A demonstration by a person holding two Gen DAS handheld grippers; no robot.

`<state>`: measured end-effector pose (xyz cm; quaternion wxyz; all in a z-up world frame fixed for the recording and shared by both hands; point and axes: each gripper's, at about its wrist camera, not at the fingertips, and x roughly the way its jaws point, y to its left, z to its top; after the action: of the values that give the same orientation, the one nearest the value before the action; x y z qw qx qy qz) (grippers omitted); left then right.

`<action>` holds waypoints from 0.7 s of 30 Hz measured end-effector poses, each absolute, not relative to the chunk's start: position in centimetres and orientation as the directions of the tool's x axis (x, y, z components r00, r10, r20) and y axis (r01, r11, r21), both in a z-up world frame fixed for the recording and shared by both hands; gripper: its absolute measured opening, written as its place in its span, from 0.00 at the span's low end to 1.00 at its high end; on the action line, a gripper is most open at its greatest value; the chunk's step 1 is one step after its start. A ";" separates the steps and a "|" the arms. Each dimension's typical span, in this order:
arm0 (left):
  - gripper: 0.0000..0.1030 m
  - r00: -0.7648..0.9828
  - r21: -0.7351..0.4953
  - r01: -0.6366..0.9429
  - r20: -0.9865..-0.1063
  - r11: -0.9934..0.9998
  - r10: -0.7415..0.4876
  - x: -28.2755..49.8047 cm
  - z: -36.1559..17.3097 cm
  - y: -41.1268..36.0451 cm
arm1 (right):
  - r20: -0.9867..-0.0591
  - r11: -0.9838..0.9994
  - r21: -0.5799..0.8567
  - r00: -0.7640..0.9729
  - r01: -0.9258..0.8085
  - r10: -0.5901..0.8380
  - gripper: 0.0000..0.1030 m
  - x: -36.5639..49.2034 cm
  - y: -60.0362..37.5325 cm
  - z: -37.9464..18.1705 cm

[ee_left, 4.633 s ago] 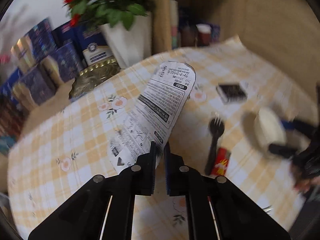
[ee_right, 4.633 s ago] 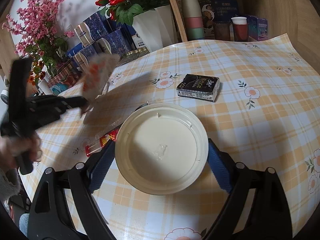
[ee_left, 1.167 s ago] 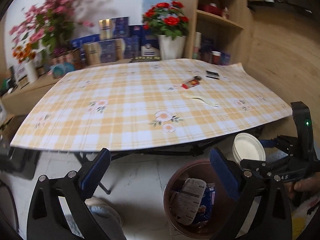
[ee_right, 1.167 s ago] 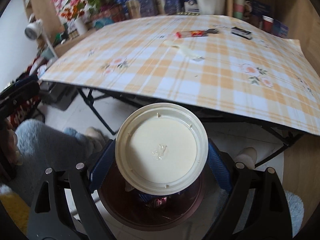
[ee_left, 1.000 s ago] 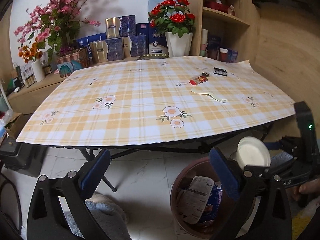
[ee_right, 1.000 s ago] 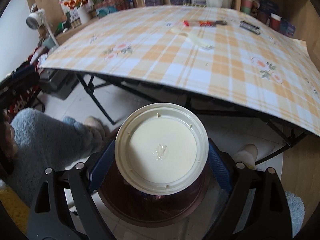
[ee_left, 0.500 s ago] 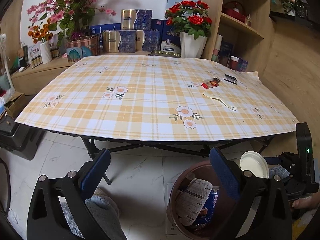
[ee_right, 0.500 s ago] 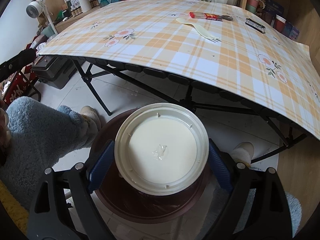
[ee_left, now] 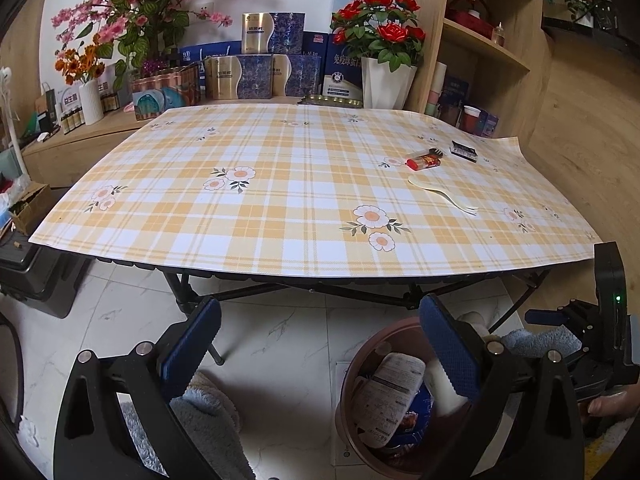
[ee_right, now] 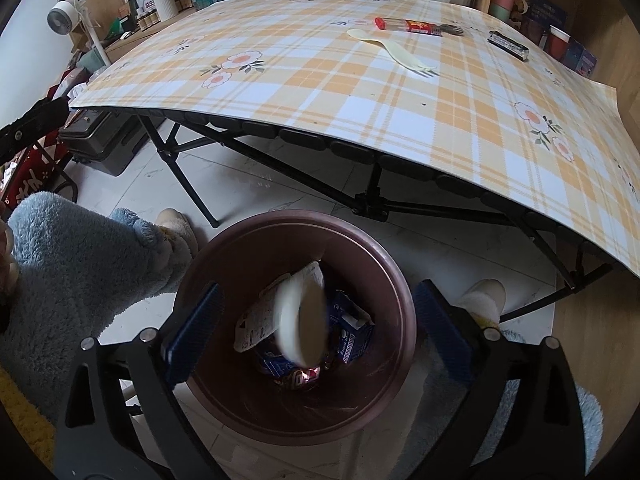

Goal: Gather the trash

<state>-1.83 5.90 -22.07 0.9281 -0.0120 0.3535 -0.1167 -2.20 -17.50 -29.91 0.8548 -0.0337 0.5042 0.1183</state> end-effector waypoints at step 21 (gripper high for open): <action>0.94 0.719 -0.101 0.206 -0.659 0.973 -0.221 -1.7 -22.3 6.0 | -0.869 0.971 0.062 0.467 -0.230 0.166 0.92 -2.2 -17.7 -29.9</action>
<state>-1.71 6.00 -22.34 0.9270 -0.0102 0.3568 -0.1150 -2.18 -17.66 -29.88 0.8559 -0.0319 0.5031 0.1156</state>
